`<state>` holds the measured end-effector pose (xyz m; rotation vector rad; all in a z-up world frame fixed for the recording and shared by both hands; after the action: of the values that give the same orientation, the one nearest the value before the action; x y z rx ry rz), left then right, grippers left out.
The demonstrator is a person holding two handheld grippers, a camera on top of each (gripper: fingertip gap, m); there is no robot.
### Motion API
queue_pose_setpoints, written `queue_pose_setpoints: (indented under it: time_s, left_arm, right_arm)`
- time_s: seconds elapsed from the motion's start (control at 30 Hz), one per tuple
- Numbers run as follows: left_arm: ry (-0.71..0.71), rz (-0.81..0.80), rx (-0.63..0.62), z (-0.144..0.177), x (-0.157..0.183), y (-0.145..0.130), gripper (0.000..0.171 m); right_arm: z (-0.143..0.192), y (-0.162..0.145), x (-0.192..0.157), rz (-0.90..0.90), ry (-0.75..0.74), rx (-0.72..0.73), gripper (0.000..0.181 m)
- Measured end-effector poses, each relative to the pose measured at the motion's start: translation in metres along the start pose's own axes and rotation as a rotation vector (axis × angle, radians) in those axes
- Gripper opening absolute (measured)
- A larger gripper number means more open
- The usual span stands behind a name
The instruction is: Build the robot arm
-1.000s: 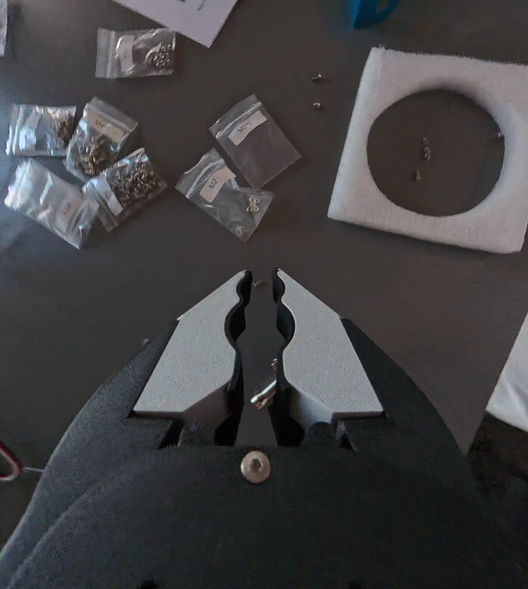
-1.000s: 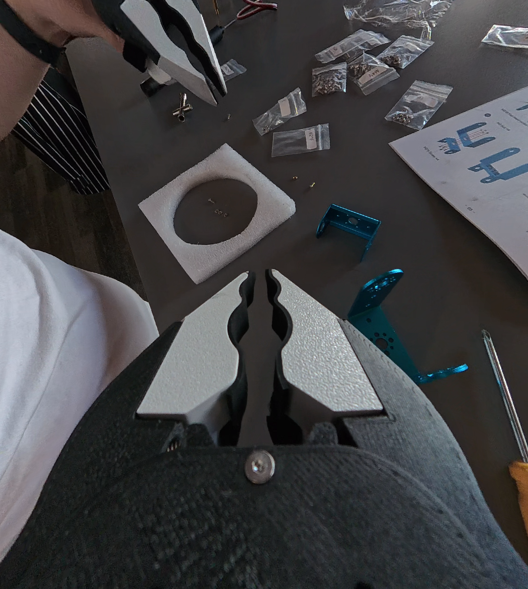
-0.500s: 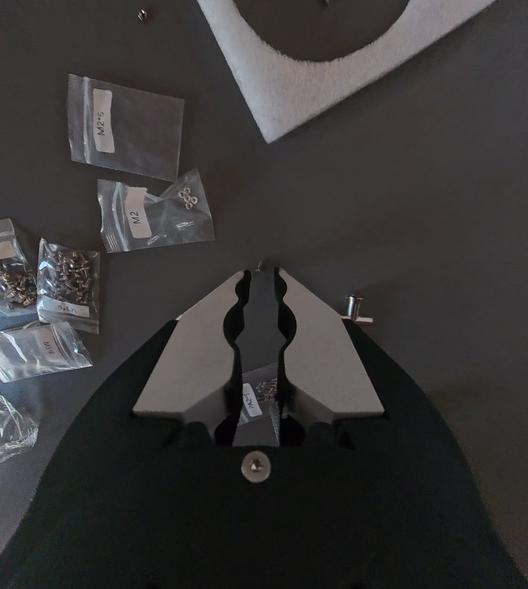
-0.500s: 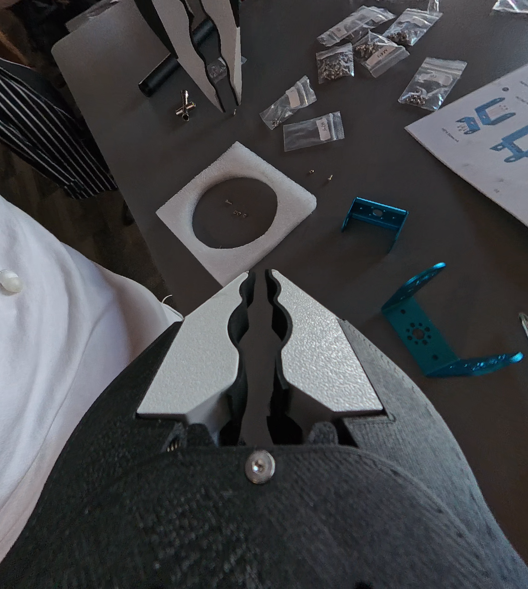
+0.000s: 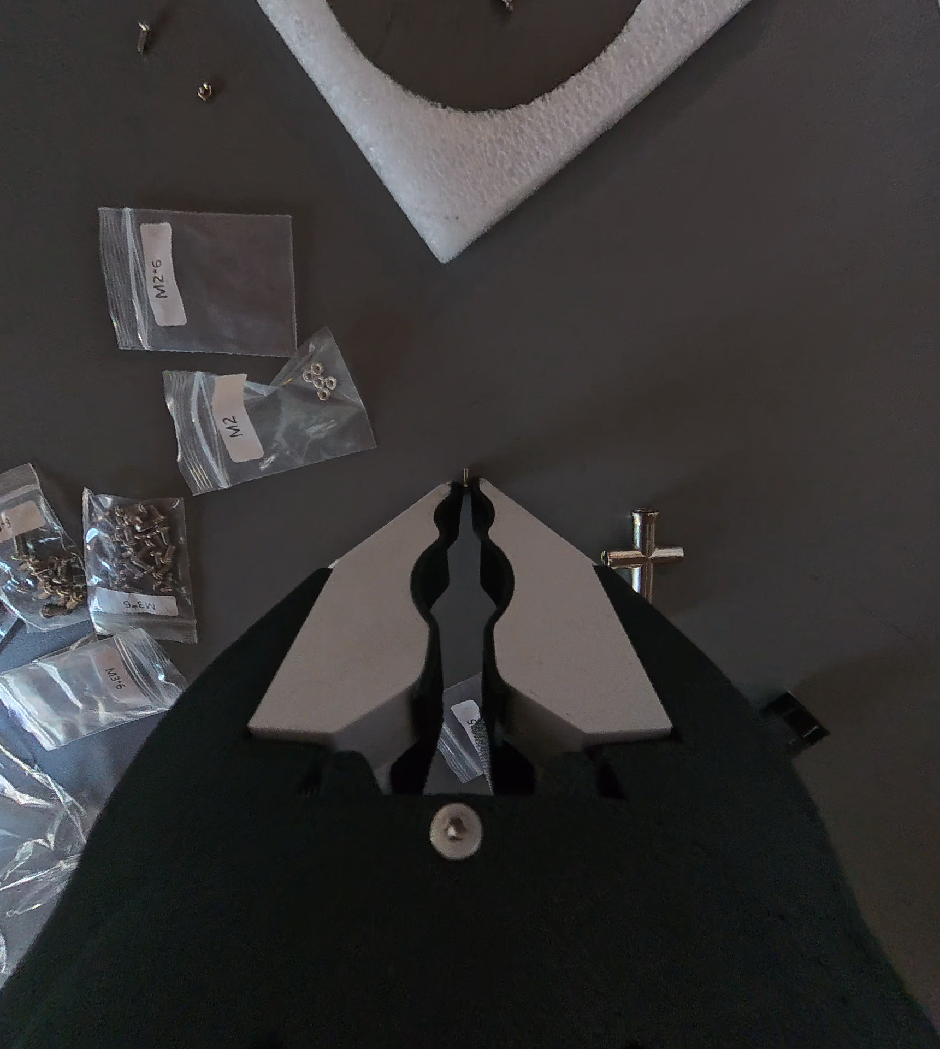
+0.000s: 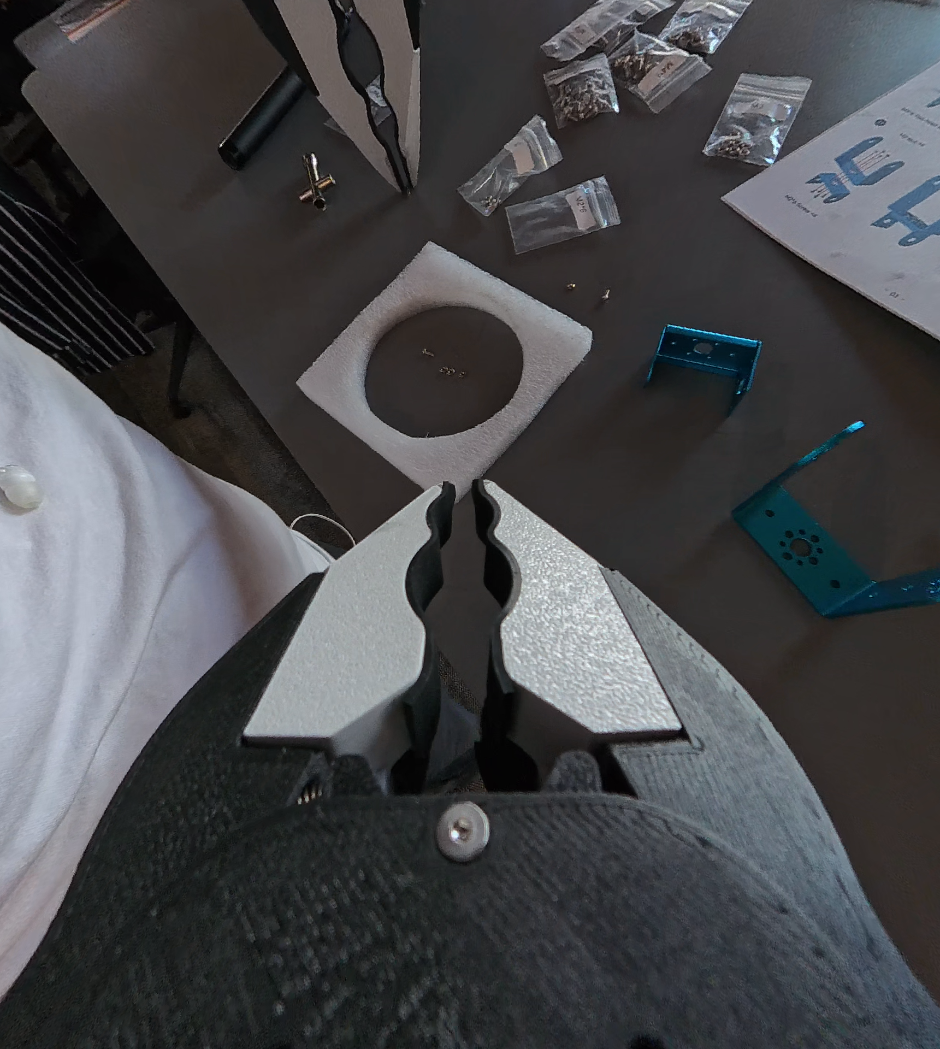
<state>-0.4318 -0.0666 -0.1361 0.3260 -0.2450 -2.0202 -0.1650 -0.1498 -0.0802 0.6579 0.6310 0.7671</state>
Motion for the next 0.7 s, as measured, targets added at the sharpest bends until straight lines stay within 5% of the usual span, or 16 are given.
queue_pose_setpoints:
  time_s: [0.33, 0.5, 0.7]
  left_arm:
    - [0.061, 0.035, 0.076, 0.012, -0.002, 0.006, 0.001]
    - [0.064, 0.040, 0.207, 0.021, -0.012, 0.074, 0.001]
    - [0.041, -0.043, 0.046, -0.024, -0.020, 0.109, 0.001]
  right_arm:
    - [0.002, 0.001, -0.002, -0.042, -0.029, 0.046, 0.006]
    - [-0.004, 0.000, -0.003, -0.041, -0.017, 0.031, 0.006]
    - [-0.002, 0.006, -0.004, 0.007, -0.009, 0.016, 0.006]
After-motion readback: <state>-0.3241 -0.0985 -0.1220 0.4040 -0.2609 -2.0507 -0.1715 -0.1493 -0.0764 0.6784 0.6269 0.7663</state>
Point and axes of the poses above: each gripper's, where its closed fingertips meet, z back along the fingers, y out of its top, x = y × z across the jaws, the point moved 4 cm from there along z, back along the fingers, and after that the axes turned 8 degrees about -z, right-handed, at the moved point
